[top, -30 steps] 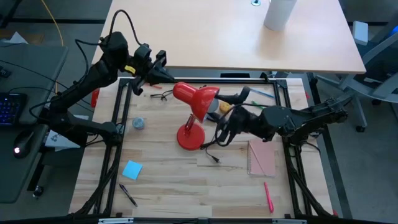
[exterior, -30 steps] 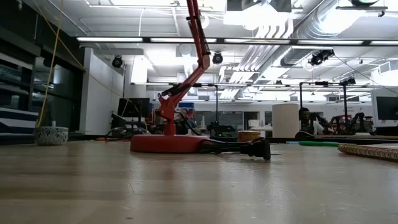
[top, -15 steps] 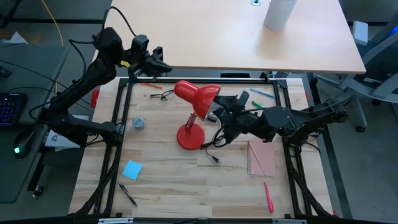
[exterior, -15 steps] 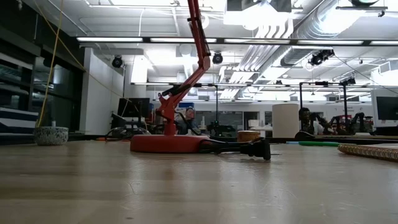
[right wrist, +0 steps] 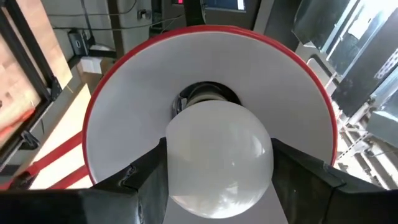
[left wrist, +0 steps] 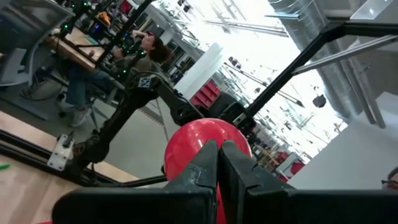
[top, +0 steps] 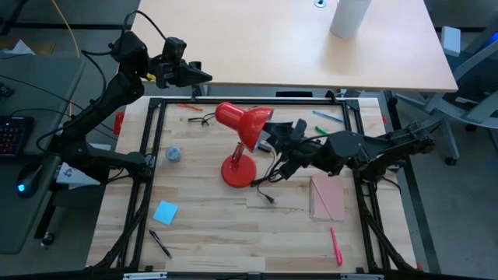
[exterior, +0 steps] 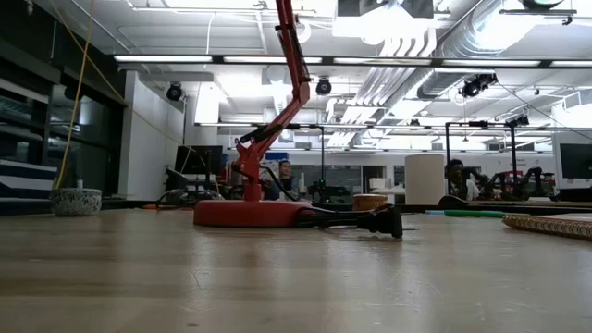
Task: Screw lightbulb
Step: Insert the lightbulb into the lamp, then remove the lightbulb into the lamp
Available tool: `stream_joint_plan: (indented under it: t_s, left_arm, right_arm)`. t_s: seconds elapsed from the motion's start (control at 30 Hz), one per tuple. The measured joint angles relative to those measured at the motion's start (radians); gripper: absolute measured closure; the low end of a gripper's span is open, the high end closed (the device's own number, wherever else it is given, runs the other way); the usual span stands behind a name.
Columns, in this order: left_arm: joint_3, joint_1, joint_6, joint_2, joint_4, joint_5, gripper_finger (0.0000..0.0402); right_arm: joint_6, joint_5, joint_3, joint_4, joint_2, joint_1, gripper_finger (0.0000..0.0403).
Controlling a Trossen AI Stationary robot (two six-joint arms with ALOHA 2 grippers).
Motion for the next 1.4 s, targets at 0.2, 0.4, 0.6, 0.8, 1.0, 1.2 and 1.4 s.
stream_joint_plan:
  t_s: [0.2,0.4,0.6,0.8,1.0,1.2,1.4]
  left_arm:
    - [0.0,0.0,-0.003,0.0,0.016,0.0,0.0402]
    - [0.0,0.0,0.012,0.0,0.015,-0.001,0.0402]
    - [0.0,0.0,0.012,0.0,0.015,-0.001,0.0402]
    - [0.0,0.0,0.012,0.0,0.014,-0.001,0.0402]
    - [0.0,0.0,0.012,0.0,0.014,-0.001,0.0402]
    - [0.0,0.0,0.014,0.0,0.015,0.002,0.0402]
    - [0.0,0.0,0.069,0.0,0.019,0.009,0.0401]
  right_arm:
    - [0.074,-0.008,-0.001,0.01,0.001,0.0,0.017]
    - [0.066,-0.008,-0.001,0.029,0.001,0.0,0.017]
    - [0.08,-0.001,-0.001,0.035,0.001,-0.002,0.0169]
    - [0.132,0.042,-0.001,0.032,0.001,-0.006,0.0128]
    - [0.202,0.113,-0.001,0.034,0.001,-0.007,0.0064]
    - [0.214,0.107,-0.001,0.035,0.001,0.03,0.0031]
    - [0.309,0.199,-0.001,0.041,0.001,0.083,0.0029]
